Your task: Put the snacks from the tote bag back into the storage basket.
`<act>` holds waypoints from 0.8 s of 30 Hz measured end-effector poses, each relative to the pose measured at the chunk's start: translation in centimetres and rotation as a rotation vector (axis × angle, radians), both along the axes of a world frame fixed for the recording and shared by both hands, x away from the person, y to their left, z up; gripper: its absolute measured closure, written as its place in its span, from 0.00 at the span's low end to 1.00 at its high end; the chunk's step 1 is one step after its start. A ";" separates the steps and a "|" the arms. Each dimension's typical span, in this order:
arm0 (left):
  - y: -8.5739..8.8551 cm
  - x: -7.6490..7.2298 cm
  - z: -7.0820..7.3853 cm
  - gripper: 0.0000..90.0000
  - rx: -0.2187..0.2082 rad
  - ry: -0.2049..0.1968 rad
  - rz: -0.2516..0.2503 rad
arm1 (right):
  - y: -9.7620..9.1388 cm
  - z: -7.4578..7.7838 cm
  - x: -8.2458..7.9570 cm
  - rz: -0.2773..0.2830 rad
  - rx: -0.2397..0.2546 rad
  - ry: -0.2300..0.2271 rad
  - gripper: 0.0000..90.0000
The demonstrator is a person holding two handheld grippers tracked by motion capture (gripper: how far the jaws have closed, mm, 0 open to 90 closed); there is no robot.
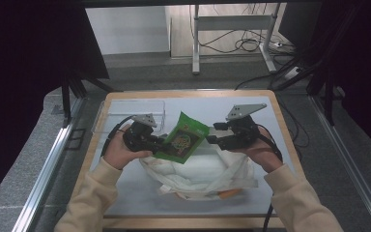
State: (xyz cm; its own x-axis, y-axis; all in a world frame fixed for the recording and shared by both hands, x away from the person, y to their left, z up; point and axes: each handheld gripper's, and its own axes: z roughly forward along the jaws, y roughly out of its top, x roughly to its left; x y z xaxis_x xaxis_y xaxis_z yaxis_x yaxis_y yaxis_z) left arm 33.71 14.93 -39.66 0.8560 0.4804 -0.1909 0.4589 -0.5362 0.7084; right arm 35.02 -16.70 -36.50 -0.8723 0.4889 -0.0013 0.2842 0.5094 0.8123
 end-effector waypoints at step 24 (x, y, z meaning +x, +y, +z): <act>-0.1 -0.4 -0.2 0.80 -0.059 -0.030 0.037 | 2.1 -6.4 -0.9 -0.007 0.051 0.185 0.40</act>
State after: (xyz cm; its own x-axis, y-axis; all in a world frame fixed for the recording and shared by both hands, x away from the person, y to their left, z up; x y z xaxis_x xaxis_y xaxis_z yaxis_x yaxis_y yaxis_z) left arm 33.27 14.83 -39.89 0.8437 0.5005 -0.1943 0.4557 -0.4763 0.7519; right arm 34.14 -14.64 -42.89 -0.8518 0.4906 0.1839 0.4348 0.4659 0.7706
